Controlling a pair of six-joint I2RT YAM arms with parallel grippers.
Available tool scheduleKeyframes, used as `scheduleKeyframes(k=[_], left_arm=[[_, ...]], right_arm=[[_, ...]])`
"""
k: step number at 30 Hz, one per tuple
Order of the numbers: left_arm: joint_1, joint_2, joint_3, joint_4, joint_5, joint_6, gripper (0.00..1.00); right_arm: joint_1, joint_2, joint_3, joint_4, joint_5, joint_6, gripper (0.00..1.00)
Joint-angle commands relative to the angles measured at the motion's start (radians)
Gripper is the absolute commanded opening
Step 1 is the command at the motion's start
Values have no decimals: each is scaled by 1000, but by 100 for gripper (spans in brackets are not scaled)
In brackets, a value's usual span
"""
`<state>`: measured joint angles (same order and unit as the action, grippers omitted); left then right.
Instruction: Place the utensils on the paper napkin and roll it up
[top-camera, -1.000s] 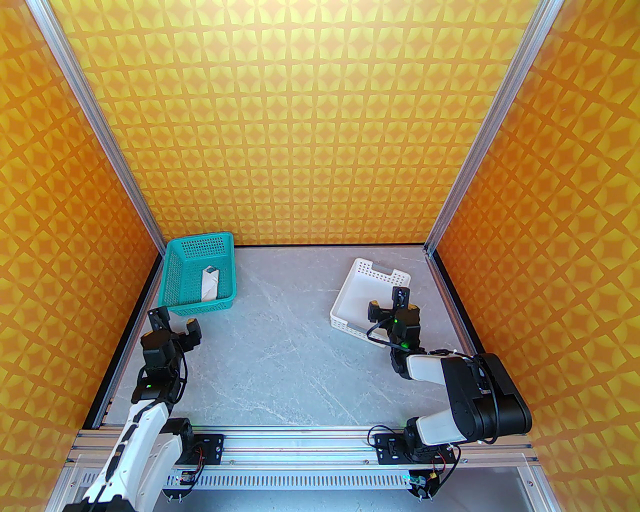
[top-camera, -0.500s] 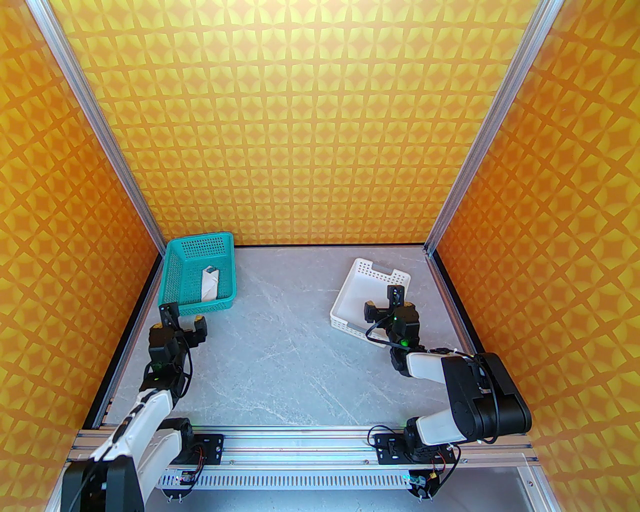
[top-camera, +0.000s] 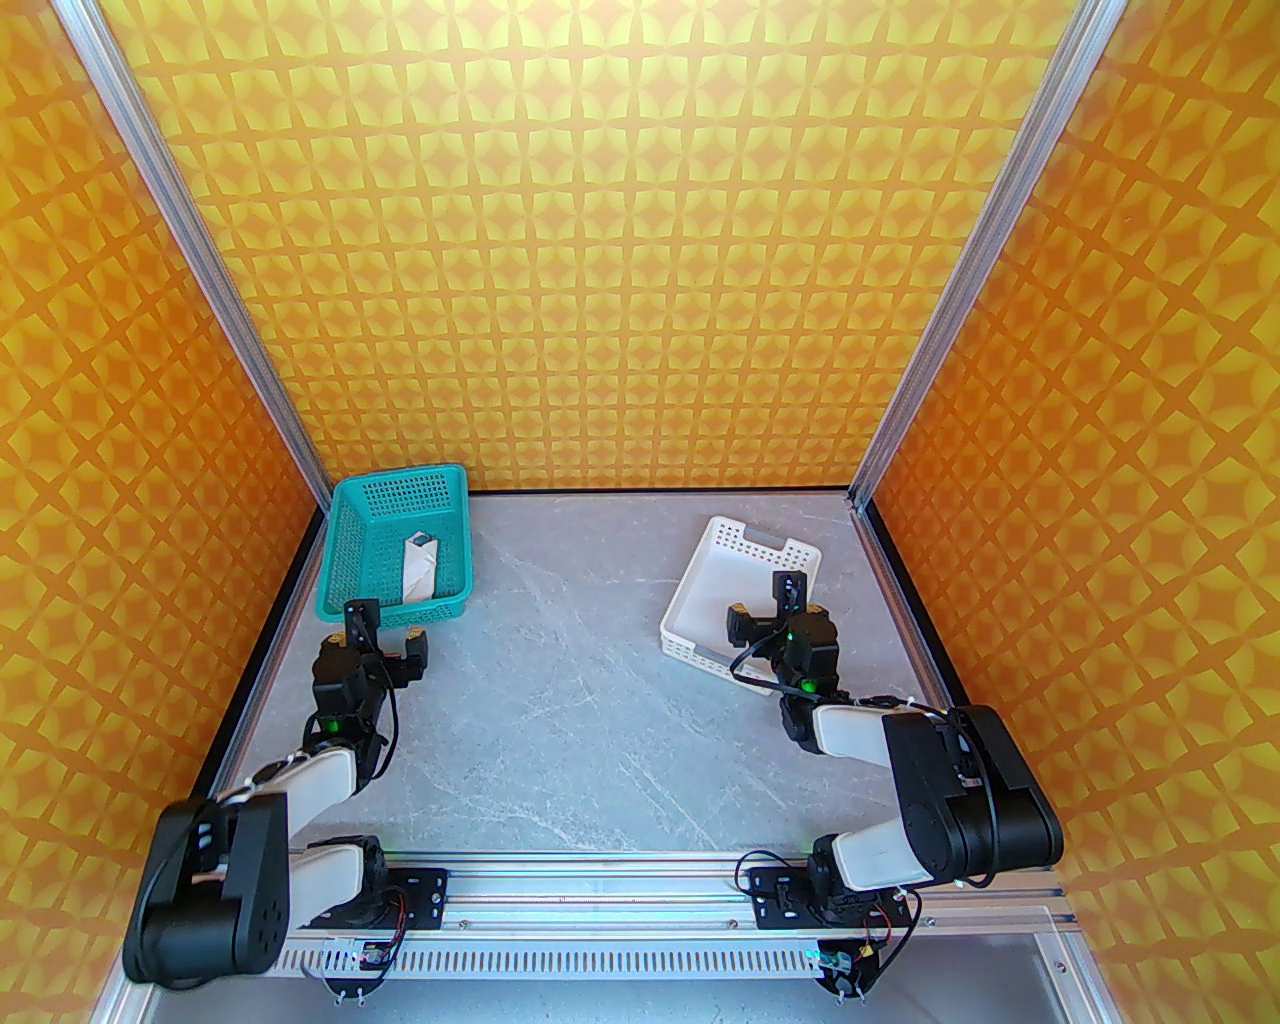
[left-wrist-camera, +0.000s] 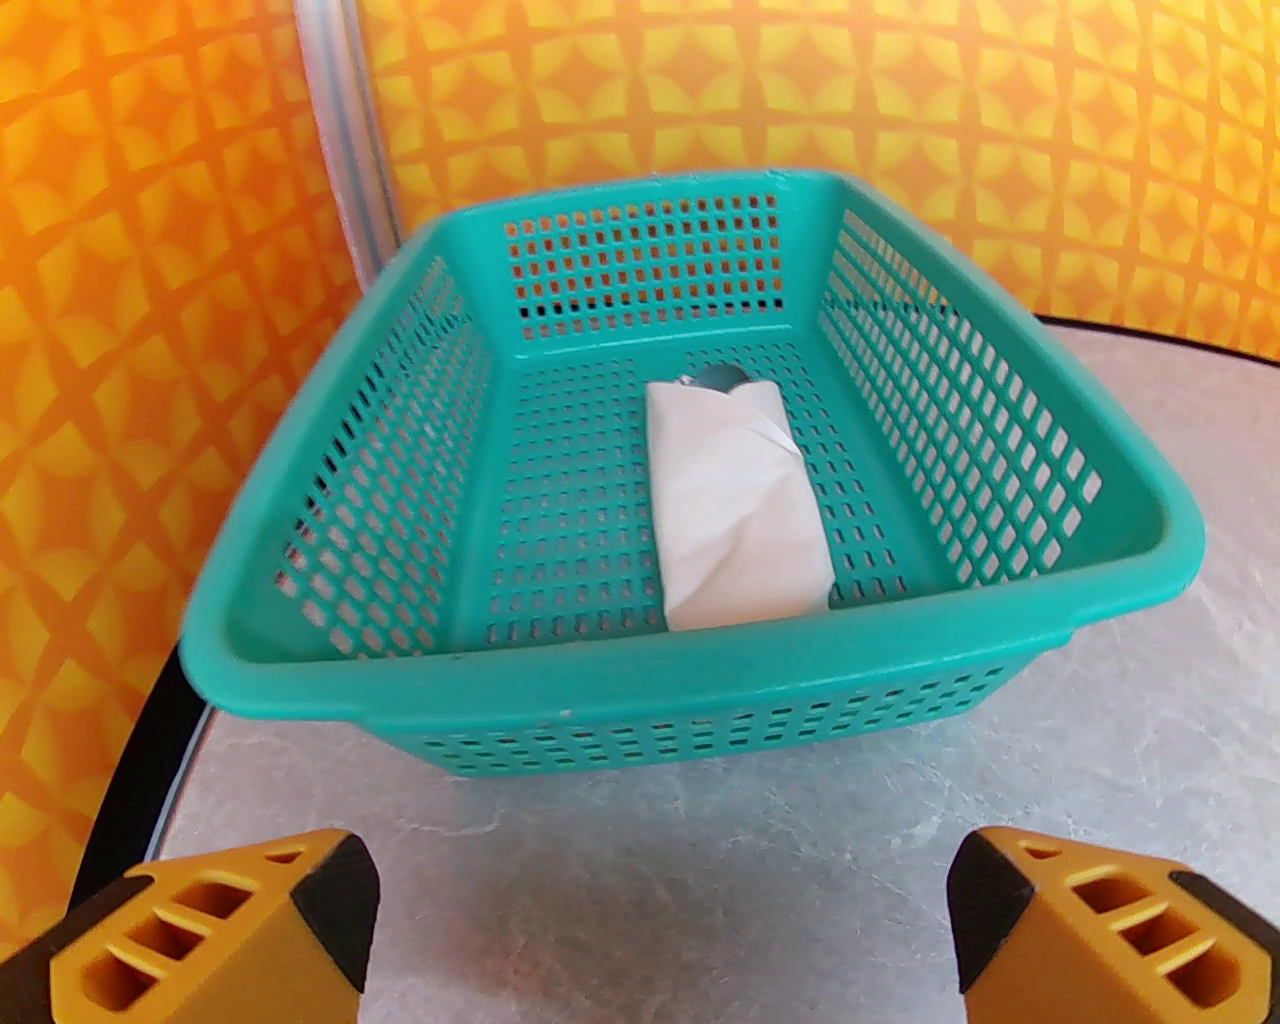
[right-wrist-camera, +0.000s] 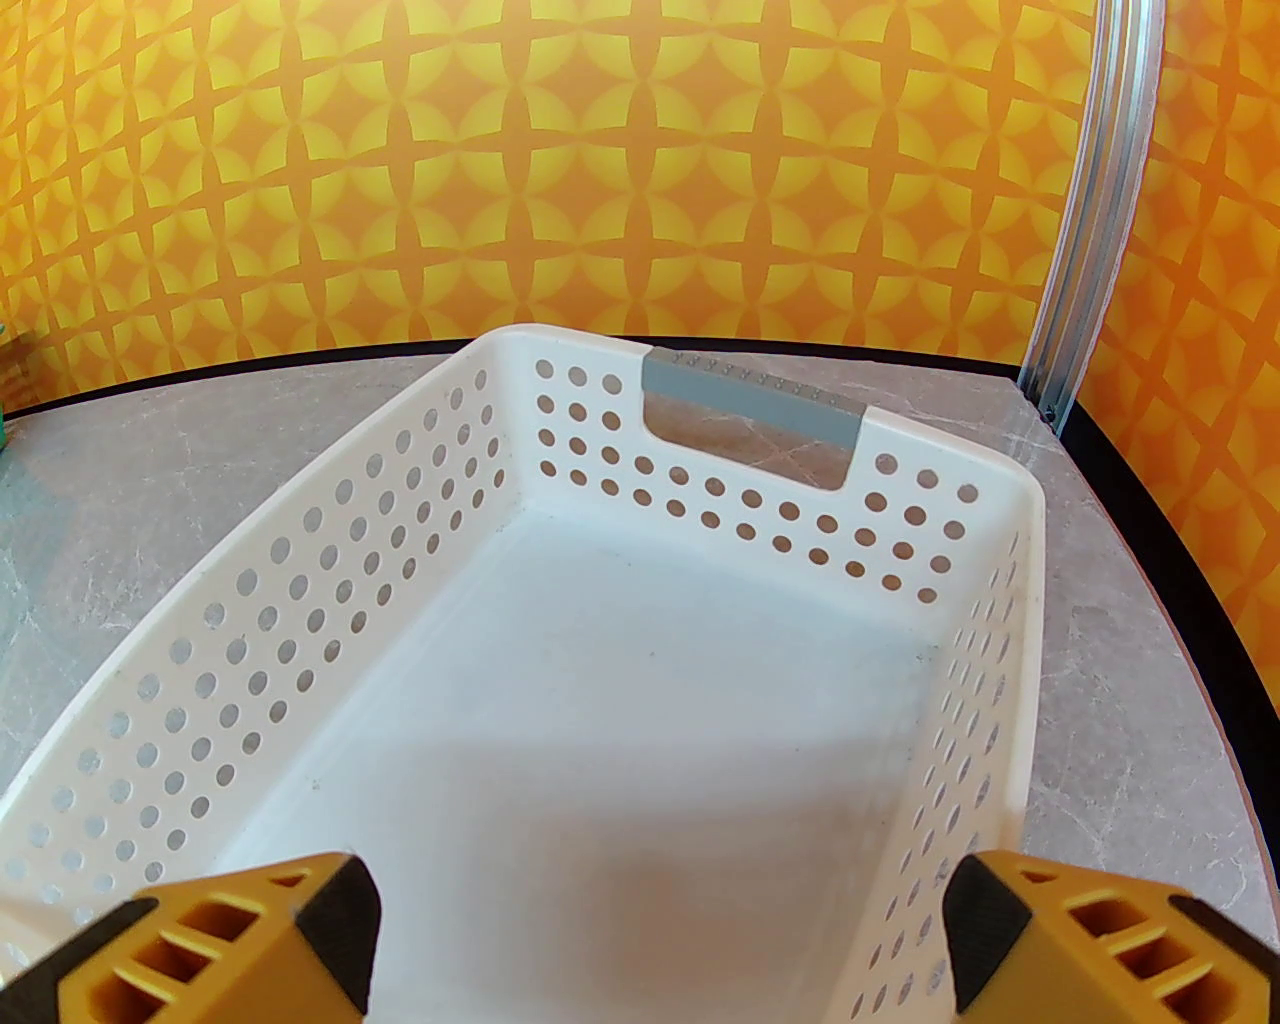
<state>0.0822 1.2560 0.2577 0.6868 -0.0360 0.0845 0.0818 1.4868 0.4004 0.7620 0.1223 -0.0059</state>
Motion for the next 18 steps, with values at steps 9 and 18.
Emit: scheduleKeyframes(k=[9, 18], left_arm=[[-7, 16, 49, 25, 82, 55, 99], [-12, 110, 76, 127, 175, -32, 99]], right_arm=[[-7, 12, 17, -10, -15, -13, 99], [-7, 12, 17, -10, -14, -12, 99]])
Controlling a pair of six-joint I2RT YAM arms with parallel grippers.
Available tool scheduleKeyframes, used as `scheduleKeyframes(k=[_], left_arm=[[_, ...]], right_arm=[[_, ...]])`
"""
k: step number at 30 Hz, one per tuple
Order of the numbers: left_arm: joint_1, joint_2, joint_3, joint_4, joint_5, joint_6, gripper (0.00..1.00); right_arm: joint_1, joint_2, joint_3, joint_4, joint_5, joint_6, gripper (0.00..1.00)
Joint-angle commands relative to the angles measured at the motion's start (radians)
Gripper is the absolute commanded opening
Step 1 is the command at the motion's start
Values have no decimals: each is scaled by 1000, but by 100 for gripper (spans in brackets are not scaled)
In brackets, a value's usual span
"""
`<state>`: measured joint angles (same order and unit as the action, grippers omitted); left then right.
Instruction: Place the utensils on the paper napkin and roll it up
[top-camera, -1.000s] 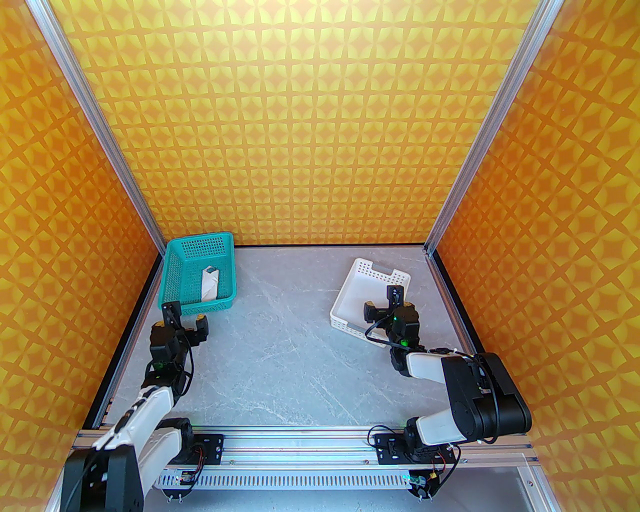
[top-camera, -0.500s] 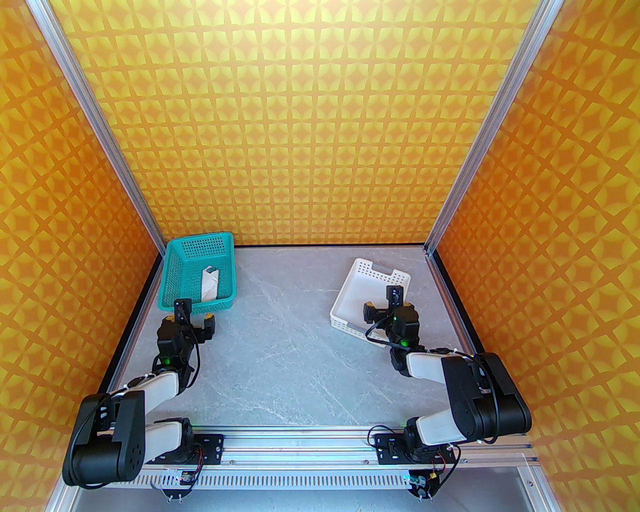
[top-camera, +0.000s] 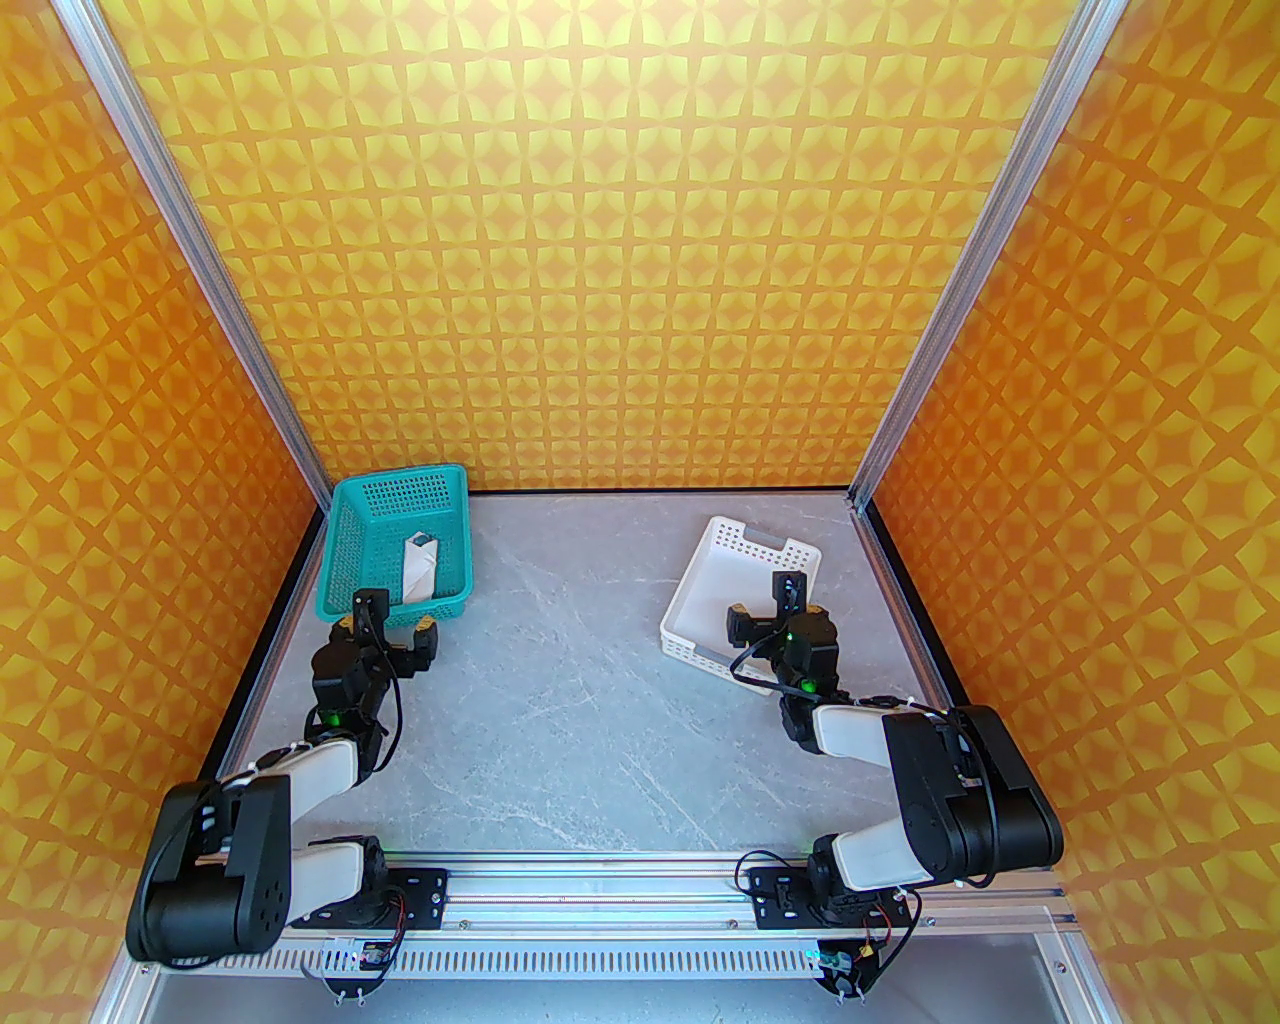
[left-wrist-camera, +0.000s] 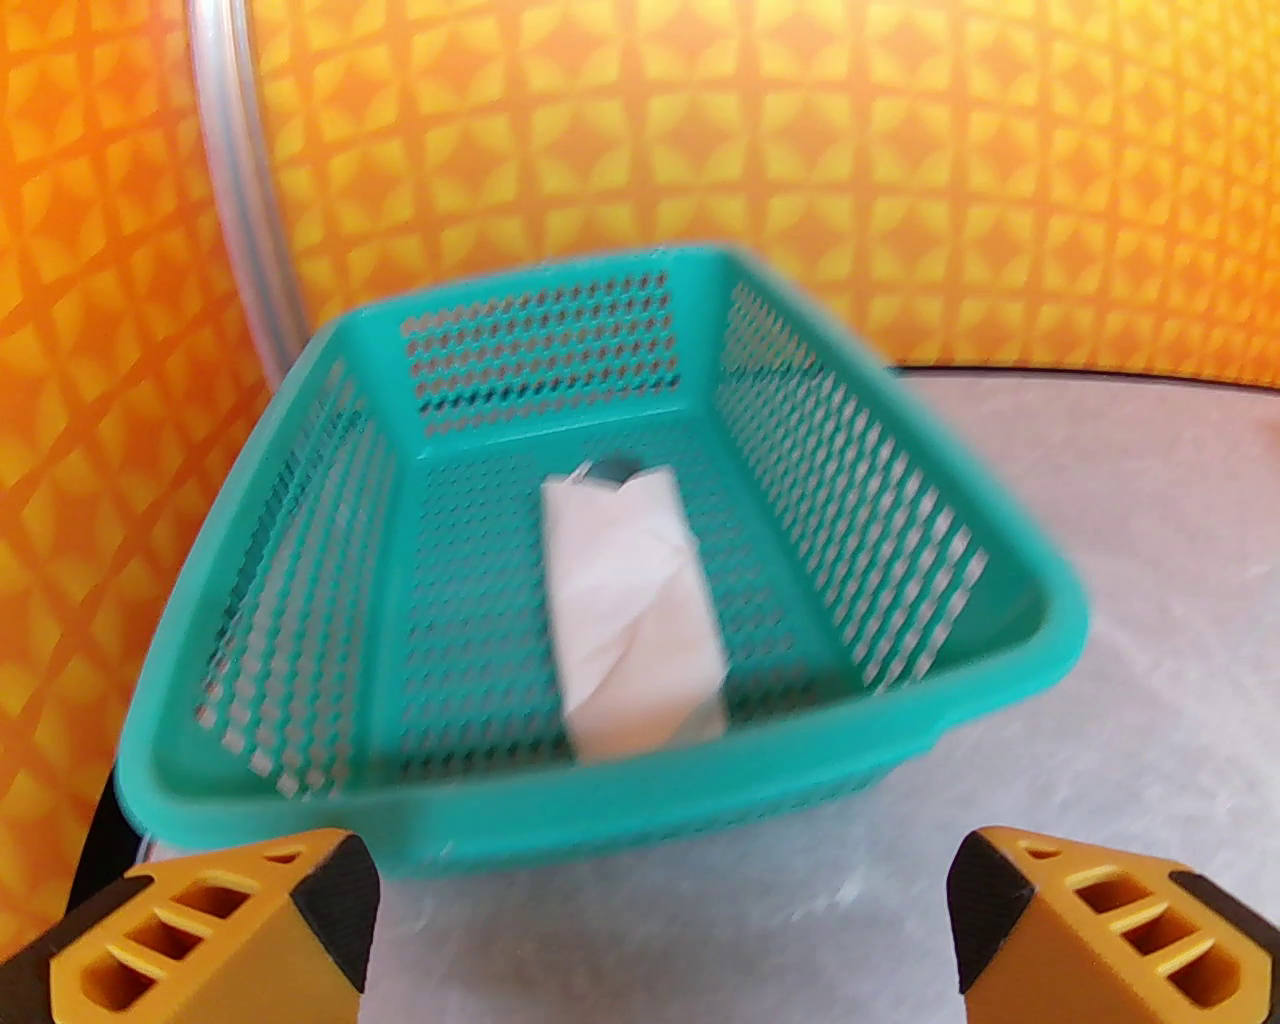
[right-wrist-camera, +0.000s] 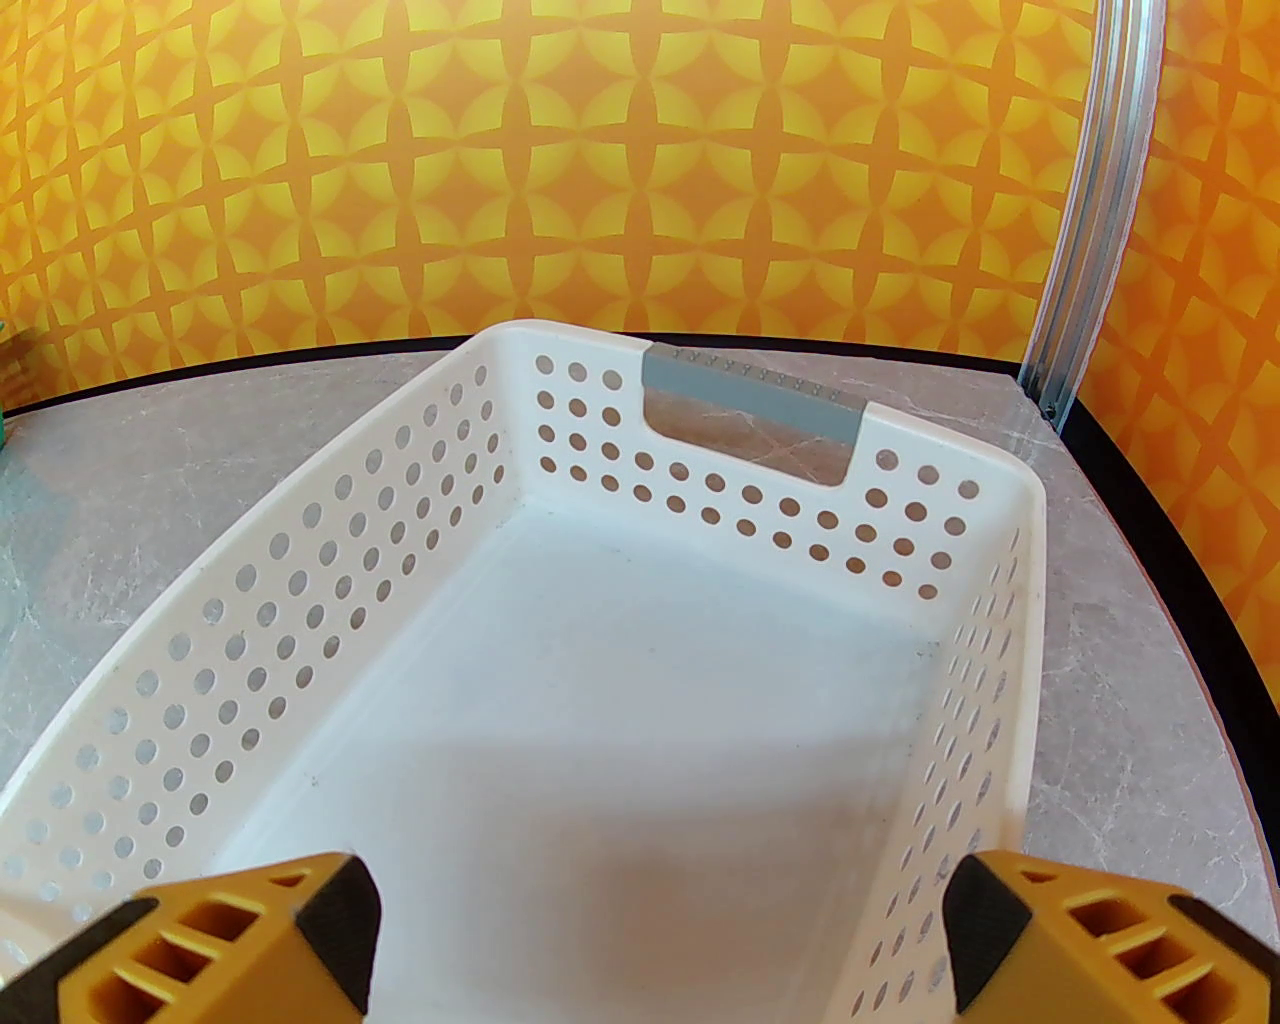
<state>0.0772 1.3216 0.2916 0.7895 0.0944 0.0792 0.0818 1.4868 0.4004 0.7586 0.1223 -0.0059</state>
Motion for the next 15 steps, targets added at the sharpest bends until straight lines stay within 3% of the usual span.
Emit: scheduleKeyframes(k=[1, 7, 13, 15], left_arm=[[-8, 67, 41, 41, 45, -24, 99], [-17, 217, -5, 266, 44, -15, 99], [-10, 214, 103, 49, -5, -44, 99], [7, 215, 103, 49, -8, -66, 99]], right_arm=[[-7, 12, 17, -7, -14, -12, 99], [-7, 12, 17, -7, -14, -12, 99], [-7, 12, 18, -6, -15, -13, 99], [-7, 12, 18, -6, -15, -12, 99]])
